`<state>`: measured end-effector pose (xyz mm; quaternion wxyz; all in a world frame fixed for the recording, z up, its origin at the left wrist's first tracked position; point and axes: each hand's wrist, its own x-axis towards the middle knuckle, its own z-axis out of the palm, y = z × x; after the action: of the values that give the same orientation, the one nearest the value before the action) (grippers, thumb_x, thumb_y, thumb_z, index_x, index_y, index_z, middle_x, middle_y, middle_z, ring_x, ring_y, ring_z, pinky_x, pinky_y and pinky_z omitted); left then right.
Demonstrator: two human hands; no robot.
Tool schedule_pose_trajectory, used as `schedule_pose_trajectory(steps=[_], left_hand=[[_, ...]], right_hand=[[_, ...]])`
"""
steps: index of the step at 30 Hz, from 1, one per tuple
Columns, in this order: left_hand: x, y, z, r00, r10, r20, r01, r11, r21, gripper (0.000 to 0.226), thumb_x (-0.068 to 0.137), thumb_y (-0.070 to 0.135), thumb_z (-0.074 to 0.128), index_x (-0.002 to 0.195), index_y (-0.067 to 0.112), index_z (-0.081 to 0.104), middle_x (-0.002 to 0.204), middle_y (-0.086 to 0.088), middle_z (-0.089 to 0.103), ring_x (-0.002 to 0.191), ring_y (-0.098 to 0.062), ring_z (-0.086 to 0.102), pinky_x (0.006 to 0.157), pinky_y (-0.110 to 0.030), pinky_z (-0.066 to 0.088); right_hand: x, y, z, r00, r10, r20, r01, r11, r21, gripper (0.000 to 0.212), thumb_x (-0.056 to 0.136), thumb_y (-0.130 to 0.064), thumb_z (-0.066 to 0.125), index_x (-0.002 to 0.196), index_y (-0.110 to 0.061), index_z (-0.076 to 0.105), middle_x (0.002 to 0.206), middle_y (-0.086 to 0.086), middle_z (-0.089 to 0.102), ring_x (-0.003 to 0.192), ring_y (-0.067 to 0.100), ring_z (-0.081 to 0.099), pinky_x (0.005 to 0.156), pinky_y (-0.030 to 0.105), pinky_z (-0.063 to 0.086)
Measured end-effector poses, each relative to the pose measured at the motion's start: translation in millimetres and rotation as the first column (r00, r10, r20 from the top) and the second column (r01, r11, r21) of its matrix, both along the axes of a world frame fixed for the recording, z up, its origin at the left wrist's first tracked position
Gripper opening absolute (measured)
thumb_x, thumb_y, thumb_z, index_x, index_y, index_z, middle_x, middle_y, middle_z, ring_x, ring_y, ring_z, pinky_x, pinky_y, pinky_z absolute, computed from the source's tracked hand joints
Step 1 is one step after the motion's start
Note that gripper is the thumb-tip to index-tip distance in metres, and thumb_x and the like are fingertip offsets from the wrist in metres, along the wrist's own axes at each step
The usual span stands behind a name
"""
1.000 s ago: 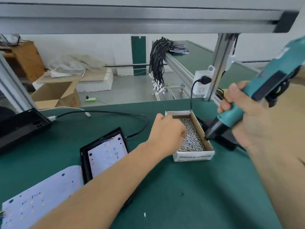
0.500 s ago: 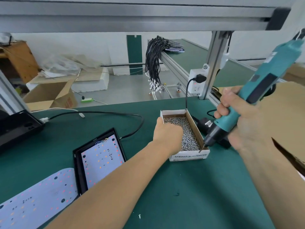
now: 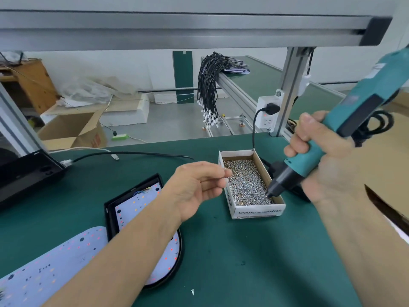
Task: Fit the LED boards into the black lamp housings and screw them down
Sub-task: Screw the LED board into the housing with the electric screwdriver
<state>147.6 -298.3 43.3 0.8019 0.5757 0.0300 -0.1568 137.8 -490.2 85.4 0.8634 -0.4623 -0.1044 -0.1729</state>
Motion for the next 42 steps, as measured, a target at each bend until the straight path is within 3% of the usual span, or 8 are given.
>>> schedule_pose_trajectory(steps=[4,11,17,29,42], left_hand=[[-15,22,0,1.000,0.013,-0.017,-0.015,0.993,-0.113,0.010,0.058,0.005,0.067,0.053,0.014,0.068,0.070,-0.005,0.070,0.049,-0.010,0.061,0.048,-0.020,0.052],[-30,47,-2,0.999,0.008,0.038,0.000,0.980,-0.197,0.023,0.063,-0.007,0.070,0.067,0.015,0.073,0.068,-0.010,0.067,0.052,-0.016,0.062,0.054,-0.026,0.056],[-41,60,-10,0.998,0.045,0.048,-0.035,0.982,-0.186,0.015,0.064,0.001,0.067,0.071,0.010,0.077,0.071,-0.009,0.068,0.055,-0.016,0.062,0.055,-0.027,0.055],[-55,61,-11,0.997,0.034,0.068,-0.018,0.974,-0.227,0.014,0.068,0.010,0.068,0.078,0.013,0.078,0.076,-0.006,0.070,0.063,-0.014,0.066,0.054,-0.026,0.055],[-57,54,-9,0.993,0.116,-0.009,-0.114,0.953,-0.281,0.013,0.064,0.008,0.068,0.071,0.010,0.079,0.072,-0.007,0.070,0.056,-0.013,0.064,0.053,-0.023,0.055]], right_hand=[[-2,21,3,0.997,0.080,0.012,-0.080,0.996,0.035,0.021,0.079,-0.010,0.059,0.071,-0.021,0.044,0.056,-0.007,0.044,0.044,0.007,0.039,0.047,0.018,0.039],[-1,56,12,0.981,0.186,0.062,-0.193,0.971,0.142,0.023,0.082,-0.012,0.058,0.070,-0.020,0.040,0.056,-0.008,0.040,0.044,0.005,0.037,0.047,0.018,0.039],[-2,76,21,0.977,0.166,0.137,-0.195,0.950,0.244,0.027,0.089,-0.013,0.056,0.067,-0.021,0.042,0.058,-0.008,0.041,0.044,0.004,0.039,0.047,0.018,0.038],[-4,102,20,0.980,0.121,0.160,-0.153,0.966,0.208,0.032,0.087,-0.007,0.055,0.062,-0.020,0.042,0.056,-0.006,0.038,0.043,0.007,0.038,0.047,0.020,0.037],[-6,104,16,0.983,0.082,0.161,-0.113,0.975,0.194,0.030,0.089,-0.003,0.053,0.069,-0.018,0.037,0.056,-0.007,0.039,0.044,0.006,0.040,0.048,0.020,0.039]])
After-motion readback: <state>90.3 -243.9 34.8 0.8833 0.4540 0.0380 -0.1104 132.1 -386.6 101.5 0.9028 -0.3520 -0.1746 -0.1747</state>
